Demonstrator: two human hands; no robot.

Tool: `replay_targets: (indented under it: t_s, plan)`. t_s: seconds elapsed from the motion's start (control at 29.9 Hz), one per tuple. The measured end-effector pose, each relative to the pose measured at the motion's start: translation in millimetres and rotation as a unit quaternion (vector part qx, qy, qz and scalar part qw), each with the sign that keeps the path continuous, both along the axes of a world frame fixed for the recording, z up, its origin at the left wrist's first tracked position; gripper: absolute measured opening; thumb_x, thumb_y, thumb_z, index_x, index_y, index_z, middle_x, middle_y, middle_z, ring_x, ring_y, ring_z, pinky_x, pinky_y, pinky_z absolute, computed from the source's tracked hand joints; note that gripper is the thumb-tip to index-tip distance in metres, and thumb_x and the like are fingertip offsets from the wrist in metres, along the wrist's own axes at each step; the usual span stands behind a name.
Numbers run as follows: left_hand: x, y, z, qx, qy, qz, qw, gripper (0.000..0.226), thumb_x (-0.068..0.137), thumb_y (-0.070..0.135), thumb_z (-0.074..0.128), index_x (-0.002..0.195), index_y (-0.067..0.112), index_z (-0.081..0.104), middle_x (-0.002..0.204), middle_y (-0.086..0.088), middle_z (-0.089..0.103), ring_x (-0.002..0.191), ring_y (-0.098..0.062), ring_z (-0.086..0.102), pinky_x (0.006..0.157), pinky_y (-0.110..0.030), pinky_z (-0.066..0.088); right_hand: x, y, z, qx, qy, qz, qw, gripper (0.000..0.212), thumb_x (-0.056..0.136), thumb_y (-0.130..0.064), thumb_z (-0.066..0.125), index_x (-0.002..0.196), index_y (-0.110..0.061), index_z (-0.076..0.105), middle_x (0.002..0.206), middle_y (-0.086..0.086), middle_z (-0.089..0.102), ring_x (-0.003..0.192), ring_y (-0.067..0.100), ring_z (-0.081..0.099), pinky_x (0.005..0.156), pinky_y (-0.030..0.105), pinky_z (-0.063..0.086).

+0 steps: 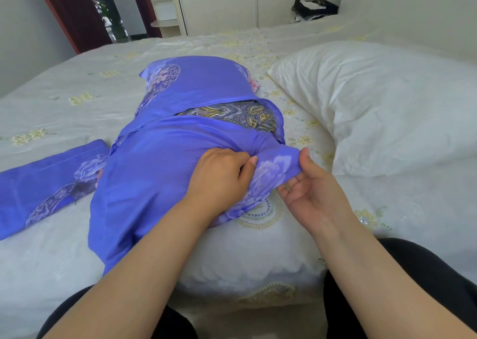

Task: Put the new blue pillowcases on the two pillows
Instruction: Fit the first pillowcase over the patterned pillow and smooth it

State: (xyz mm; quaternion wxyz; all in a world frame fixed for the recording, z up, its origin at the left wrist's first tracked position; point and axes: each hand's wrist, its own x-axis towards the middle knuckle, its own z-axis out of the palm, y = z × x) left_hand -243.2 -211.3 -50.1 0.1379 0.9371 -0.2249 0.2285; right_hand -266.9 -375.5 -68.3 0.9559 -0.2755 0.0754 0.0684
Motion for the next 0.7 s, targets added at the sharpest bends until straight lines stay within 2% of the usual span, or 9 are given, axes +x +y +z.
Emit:
replay_targets:
  t_s: [0.07,0.1,0.17,0.27,0.37,0.43,0.53,0.63,0.7]
  plan:
    - [2,1,3,-0.021,0.060,0.013,0.998,0.045,0.097,0.031,0.042,0.056,0.019,0.027,0.057,-0.012,0.051,0.063,-0.034,0.048,0.058,-0.034,0.024,3,9,-1,-0.060,-0.056,-0.016,0.996,0.035,0.087,-0.021,0.057,0.112,0.003,0.060,0.109,0.016,0.065,0.096,0.023,0.062,0.089,0.032,0.051]
    - [3,2,4,-0.043,0.098,0.012,0.994,0.046,0.098,0.028,0.043,0.055,0.018,0.027,0.059,-0.011,0.051,0.064,-0.033,0.046,0.058,-0.037,0.026,5,13,-3,-0.148,-0.093,-0.035,0.984,0.030,0.085,-0.017,0.060,0.106,0.005,0.060,0.103,0.017,0.063,0.091,0.021,0.059,0.086,0.032,0.049]
    - [2,6,6,-0.099,0.164,0.005,0.981,0.046,0.098,0.027,0.044,0.056,0.017,0.029,0.055,-0.012,0.040,0.059,-0.027,0.039,0.057,-0.036,0.030,6,19,-5,-0.369,-0.170,-0.055,0.912,0.018,0.089,-0.013,0.057,0.098,0.000,0.064,0.093,0.009,0.064,0.084,0.013,0.059,0.083,0.026,0.047]
    - [3,12,7,-0.271,0.233,0.008,0.934,0.046,0.098,0.029,0.047,0.057,0.021,0.029,0.051,0.003,0.025,0.048,-0.010,0.023,0.048,-0.028,0.022,6,22,-15,-0.557,-0.270,0.008,0.785,0.028,0.094,-0.015,0.044,0.117,-0.018,0.060,0.103,0.009,0.066,0.090,0.020,0.062,0.087,0.033,0.049]
    - [7,15,7,-0.409,0.249,0.034,0.877,0.041,0.096,0.030,0.051,0.060,0.018,0.037,0.055,-0.002,0.027,0.050,-0.013,0.022,0.048,-0.027,0.019,6,18,-16,-0.640,-0.315,0.026,0.701,0.032,0.092,-0.007,0.042,0.121,-0.016,0.051,0.101,-0.009,0.055,0.080,-0.001,0.049,0.076,0.020,0.040]
    - [7,16,5,-0.464,0.242,0.050,0.851,0.035,0.095,0.032,0.052,0.066,0.013,0.047,0.062,-0.007,0.032,0.057,-0.017,0.025,0.053,-0.028,0.021,4,21,-11,-0.669,-0.337,0.015,0.663,0.031,0.090,-0.001,0.043,0.117,-0.015,0.050,0.098,-0.010,0.049,0.074,0.003,0.039,0.071,0.021,0.037]
    - [11,21,5,-0.522,0.222,0.090,0.818,0.034,0.095,0.033,0.052,0.067,0.013,0.046,0.068,-0.009,0.037,0.062,-0.021,0.026,0.056,-0.031,0.022,-1,30,-8,-0.692,-0.354,0.007,0.629,0.040,0.084,0.003,0.045,0.122,-0.011,0.047,0.098,-0.002,0.048,0.078,0.008,0.035,0.070,0.027,0.036]
    - [15,30,5,-0.501,0.245,0.092,0.825,0.033,0.092,0.039,0.051,0.075,0.012,0.053,0.069,-0.010,0.043,0.062,-0.021,0.035,0.058,-0.031,0.030,-2,35,-12,-0.698,-0.355,0.025,0.622,0.052,0.080,0.003,0.046,0.130,-0.013,0.044,0.106,0.004,0.051,0.083,0.009,0.038,0.074,0.028,0.037]
    - [14,29,2,-0.456,0.223,0.095,0.856,0.039,0.096,0.034,0.049,0.062,0.017,0.042,0.058,-0.007,0.037,0.054,-0.015,0.031,0.053,-0.028,0.026,-1,33,-10,-0.712,-0.348,0.022,0.609,0.048,0.078,0.000,0.049,0.125,-0.014,0.045,0.106,0.005,0.052,0.086,0.015,0.044,0.074,0.028,0.037]
